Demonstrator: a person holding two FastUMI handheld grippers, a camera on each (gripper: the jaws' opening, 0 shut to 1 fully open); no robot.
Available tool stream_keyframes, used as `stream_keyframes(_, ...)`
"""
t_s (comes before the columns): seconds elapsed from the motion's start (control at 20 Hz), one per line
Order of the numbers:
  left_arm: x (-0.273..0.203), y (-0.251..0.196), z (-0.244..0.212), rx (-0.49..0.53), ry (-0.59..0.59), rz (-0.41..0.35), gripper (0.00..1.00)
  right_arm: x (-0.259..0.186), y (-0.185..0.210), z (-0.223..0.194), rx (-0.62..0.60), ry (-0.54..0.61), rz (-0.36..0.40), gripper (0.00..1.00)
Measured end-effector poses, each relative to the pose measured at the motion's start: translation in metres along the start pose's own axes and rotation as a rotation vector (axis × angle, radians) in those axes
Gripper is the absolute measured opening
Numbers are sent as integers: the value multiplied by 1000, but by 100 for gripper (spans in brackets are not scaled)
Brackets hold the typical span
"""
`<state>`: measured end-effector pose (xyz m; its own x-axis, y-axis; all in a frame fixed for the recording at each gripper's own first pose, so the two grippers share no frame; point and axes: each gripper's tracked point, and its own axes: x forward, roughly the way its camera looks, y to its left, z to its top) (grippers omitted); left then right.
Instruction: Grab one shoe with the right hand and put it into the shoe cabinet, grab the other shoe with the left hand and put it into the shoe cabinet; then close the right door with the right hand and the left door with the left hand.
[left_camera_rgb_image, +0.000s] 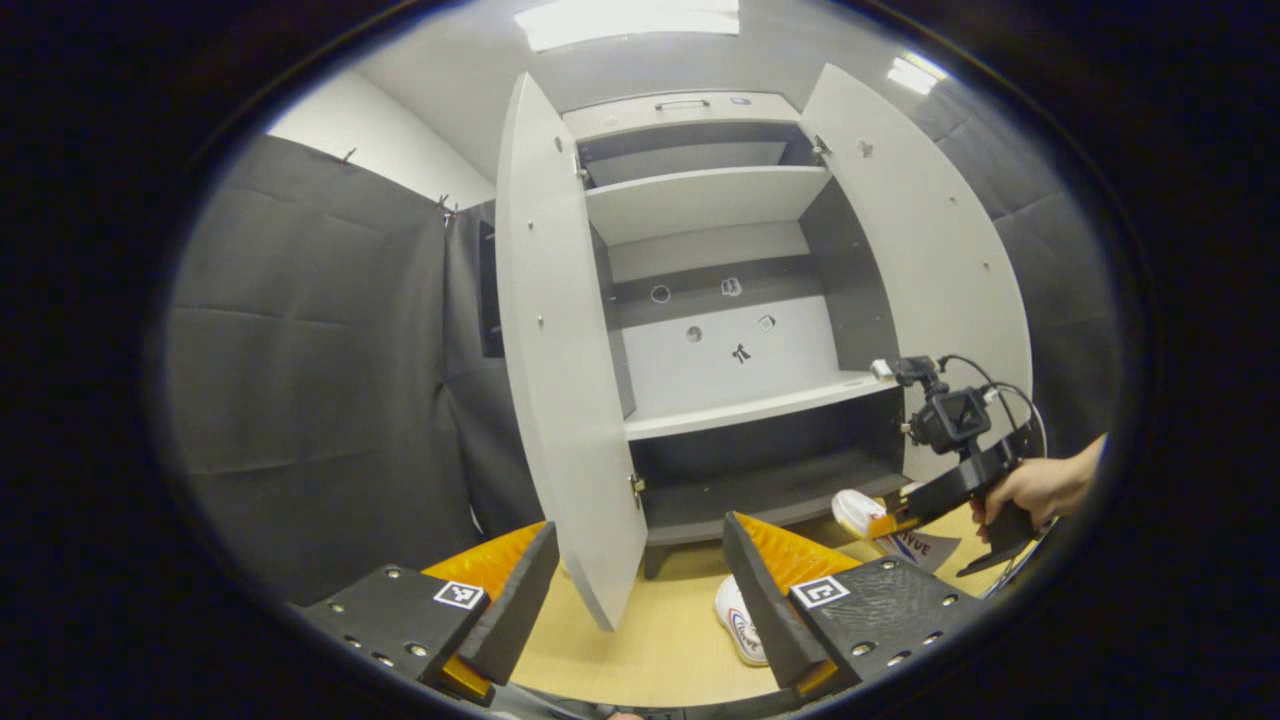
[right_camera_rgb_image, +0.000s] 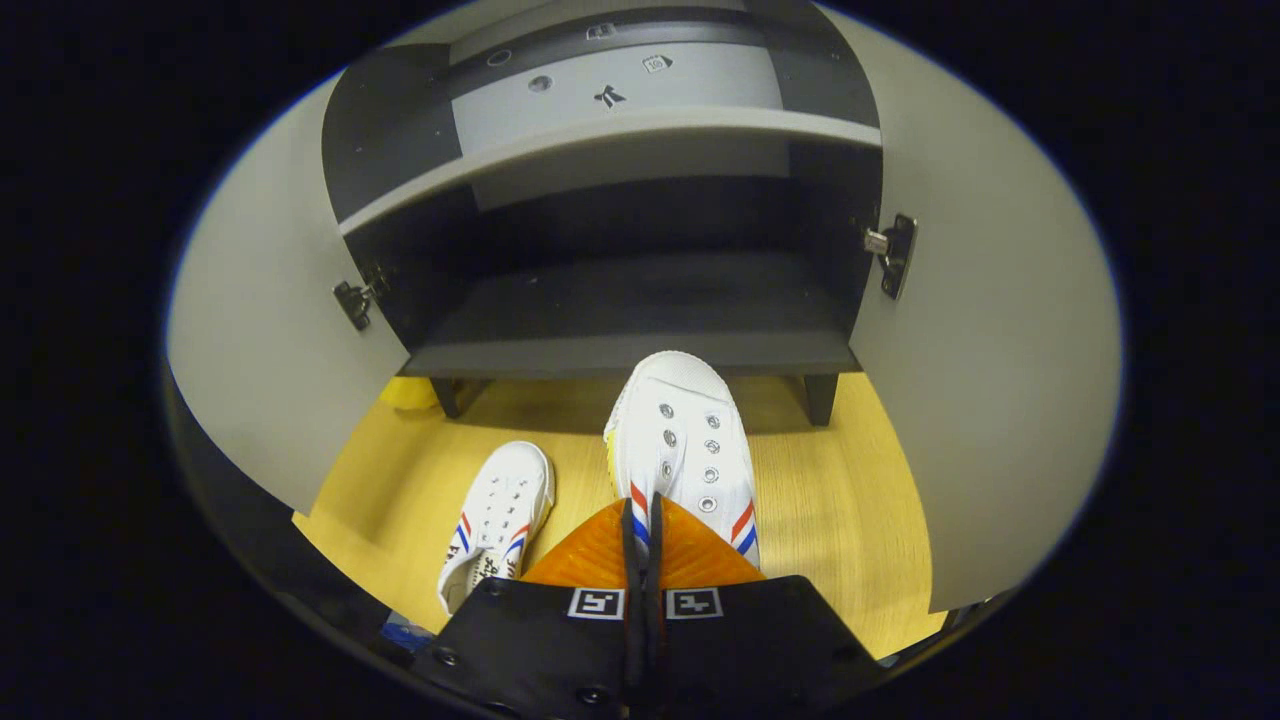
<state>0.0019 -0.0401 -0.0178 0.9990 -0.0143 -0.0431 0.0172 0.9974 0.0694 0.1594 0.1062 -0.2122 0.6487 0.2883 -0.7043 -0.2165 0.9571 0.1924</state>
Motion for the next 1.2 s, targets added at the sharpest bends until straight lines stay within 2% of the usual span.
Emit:
stream_keyframes(0.4,12,-20,6,-19,-28,-58,94,-61,13,82,13,-152,52,1)
stream_keyframes(0.75,26,-23,12,-40,-52,-74,94,-91,31,158,16,-270,79,1)
stream_keyframes(1.05,38,-22,13,-56,-58,-60,94,-100,26,237,21,-369,53,1)
stream_keyframes(1.2,43,-19,7,-67,-45,-43,94,-80,19,284,10,-396,19,1)
